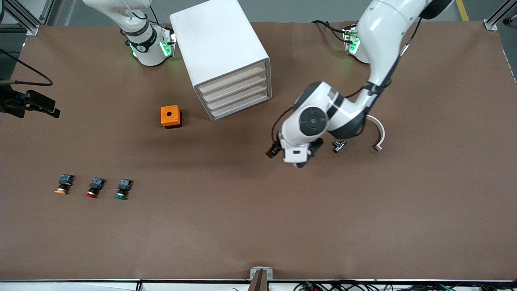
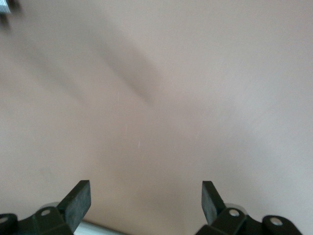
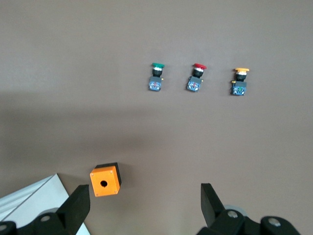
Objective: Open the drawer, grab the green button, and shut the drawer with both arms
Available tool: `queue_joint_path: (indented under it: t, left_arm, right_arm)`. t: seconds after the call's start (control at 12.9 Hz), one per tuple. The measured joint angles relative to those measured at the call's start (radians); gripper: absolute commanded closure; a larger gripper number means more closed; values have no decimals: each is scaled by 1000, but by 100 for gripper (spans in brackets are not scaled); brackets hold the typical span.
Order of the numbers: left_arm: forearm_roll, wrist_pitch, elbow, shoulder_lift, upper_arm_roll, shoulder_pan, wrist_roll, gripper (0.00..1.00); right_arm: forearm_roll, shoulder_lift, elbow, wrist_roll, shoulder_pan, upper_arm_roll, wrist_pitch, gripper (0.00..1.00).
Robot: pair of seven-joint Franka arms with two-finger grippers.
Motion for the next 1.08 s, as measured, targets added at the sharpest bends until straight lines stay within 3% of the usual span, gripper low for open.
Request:
queue_joint_path:
  t: [0.31,0.62,1.08]
  left_arm:
    - [71,-65,8,-116,2,126,114,0]
    - [219,-181,7,-206,3,204,273,0]
    - [241,-316,8,-343,5,347,703,0]
  right_arm:
    - [12,-102,-139,6,0,0,78,0]
    - [14,-109,-140,6,0,0,84,0]
    - [13,-113,-134,5,0,1,85,0]
